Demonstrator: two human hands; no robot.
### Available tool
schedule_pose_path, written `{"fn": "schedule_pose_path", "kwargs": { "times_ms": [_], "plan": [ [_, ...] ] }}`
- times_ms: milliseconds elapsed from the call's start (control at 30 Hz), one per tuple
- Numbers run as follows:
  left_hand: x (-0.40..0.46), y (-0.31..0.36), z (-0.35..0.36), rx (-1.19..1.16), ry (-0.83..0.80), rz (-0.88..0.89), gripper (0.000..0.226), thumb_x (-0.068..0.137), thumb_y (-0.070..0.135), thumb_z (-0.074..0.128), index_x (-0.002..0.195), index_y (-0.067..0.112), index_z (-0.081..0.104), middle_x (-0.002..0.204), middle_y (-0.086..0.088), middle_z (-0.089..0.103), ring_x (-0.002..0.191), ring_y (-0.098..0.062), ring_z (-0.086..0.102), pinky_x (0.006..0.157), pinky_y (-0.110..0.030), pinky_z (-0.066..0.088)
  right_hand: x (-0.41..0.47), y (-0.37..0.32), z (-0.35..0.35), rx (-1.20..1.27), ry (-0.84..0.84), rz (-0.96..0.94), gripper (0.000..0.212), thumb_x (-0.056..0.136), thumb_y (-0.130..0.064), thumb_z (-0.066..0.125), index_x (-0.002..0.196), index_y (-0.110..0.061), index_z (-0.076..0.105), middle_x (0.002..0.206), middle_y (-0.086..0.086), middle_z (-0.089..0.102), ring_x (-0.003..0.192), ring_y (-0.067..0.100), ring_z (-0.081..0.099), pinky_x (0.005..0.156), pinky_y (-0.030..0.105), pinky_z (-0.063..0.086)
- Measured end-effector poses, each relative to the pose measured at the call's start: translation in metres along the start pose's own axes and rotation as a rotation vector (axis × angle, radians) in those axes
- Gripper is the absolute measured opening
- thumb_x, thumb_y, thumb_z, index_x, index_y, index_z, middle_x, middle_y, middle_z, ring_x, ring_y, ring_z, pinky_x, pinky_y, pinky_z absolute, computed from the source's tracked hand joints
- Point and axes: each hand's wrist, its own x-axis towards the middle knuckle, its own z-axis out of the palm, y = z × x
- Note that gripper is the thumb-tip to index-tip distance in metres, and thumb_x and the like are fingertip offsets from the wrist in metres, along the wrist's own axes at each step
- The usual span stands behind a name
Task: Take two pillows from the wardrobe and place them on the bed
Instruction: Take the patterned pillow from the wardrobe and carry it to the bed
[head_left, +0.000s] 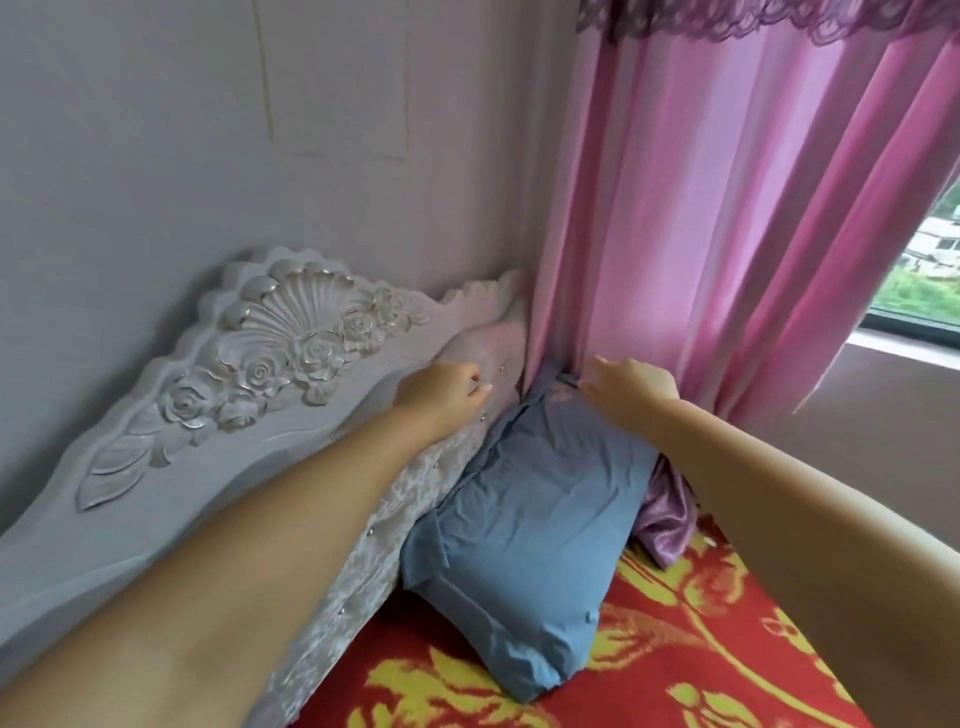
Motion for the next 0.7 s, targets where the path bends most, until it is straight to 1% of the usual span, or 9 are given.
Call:
{"fn": "schedule_pose_path", "kwargs": {
  "times_ms": [100,167,233,300,400,467,533,633,700],
  "plan": [
    [0.002,0.025,0.017,0.018,-0.023,0.072,0.036,0.095,0.039,0.043,0.116,0.015,0.058,0.107,-0.008,0.067,0.098,-0.031,0.062,0.071,-0.032,0.041,-0.016,0.023,0.005,-0.004,-0.025,0.028,0.034,0.098,-0.037,0.031,0.116,-0.016,0.05,0.107,0.012,0.064,0.089,0.031,0.06,0.066,0.031,0.038],
    [0.003,0.03,0.023,0.071,-0.041,0.087,0.036,0.095,0.041,0.043,0.116,0.016,0.058,0.108,-0.007,0.067,0.097,-0.029,0.062,0.072,-0.032,0.043,-0.022,0.036,0.007,-0.003,-0.026,0.022,0.036,0.098,-0.039,0.031,0.12,-0.017,0.049,0.109,0.012,0.064,0.093,0.032,0.062,0.067,0.031,0.039],
    [0.011,0.035,0.023,0.117,-0.052,0.065,0.037,0.094,0.042,0.043,0.118,0.017,0.057,0.112,-0.008,0.067,0.101,-0.03,0.061,0.075,-0.032,0.044,-0.029,0.051,0.007,0.02,-0.004,0.018,0.037,0.097,-0.04,0.031,0.122,-0.019,0.049,0.108,0.011,0.064,0.093,0.032,0.062,0.067,0.031,0.04],
    [0.02,0.05,0.021,0.127,-0.037,0.025,0.038,0.094,0.042,0.044,0.12,0.018,0.057,0.115,-0.01,0.066,0.104,-0.03,0.061,0.075,-0.031,0.042,-0.037,0.071,0.008,0.025,0.022,0.013,0.035,0.097,-0.041,0.032,0.119,-0.019,0.049,0.104,0.011,0.065,0.088,0.032,0.062,0.065,0.031,0.039],
    [0.02,0.086,0.033,0.099,0.031,0.002,0.035,0.093,0.043,0.045,0.114,0.019,0.059,0.111,-0.009,0.067,0.101,-0.031,0.061,0.073,-0.031,0.042,-0.048,0.102,0.014,0.016,-0.013,0.021,0.032,0.096,-0.036,0.034,0.114,-0.013,0.048,0.105,0.013,0.064,0.089,0.032,0.061,0.065,0.032,0.038],
    [0.002,0.104,0.049,0.07,0.065,-0.048,0.033,0.092,0.042,0.046,0.109,0.018,0.061,0.107,-0.009,0.068,0.098,-0.031,0.062,0.071,-0.031,0.041,-0.055,0.112,0.021,0.037,-0.06,0.003,0.035,0.096,-0.037,0.034,0.118,-0.014,0.048,0.112,0.013,0.063,0.098,0.032,0.061,0.067,0.033,0.038],
    [-0.025,0.112,0.067,0.067,0.035,-0.136,0.033,0.093,0.042,0.047,0.108,0.017,0.061,0.106,-0.01,0.068,0.098,-0.031,0.062,0.071,-0.031,0.04,-0.066,0.107,0.026,0.063,-0.098,-0.053,0.038,0.096,-0.038,0.035,0.123,-0.015,0.047,0.117,0.013,0.062,0.103,0.033,0.06,0.07,0.034,0.038],
    [-0.067,0.114,0.082,0.044,-0.034,-0.281,0.033,0.093,0.041,0.047,0.105,0.014,0.063,0.104,-0.012,0.068,0.095,-0.031,0.062,0.073,-0.031,0.043,-0.083,0.095,0.032,0.062,-0.095,-0.202,0.039,0.096,-0.037,0.034,0.129,-0.02,0.046,0.117,0.013,0.063,0.102,0.033,0.06,0.068,0.033,0.038],
    [-0.084,0.116,0.084,0.025,-0.037,-0.339,0.032,0.093,0.041,0.048,0.103,0.015,0.064,0.105,-0.012,0.068,0.096,-0.032,0.062,0.077,-0.033,0.046,-0.09,0.093,0.031,0.042,-0.074,-0.254,0.038,0.096,-0.038,0.032,0.125,-0.017,0.047,0.114,0.013,0.064,0.098,0.032,0.061,0.065,0.033,0.036]
  ]
}}
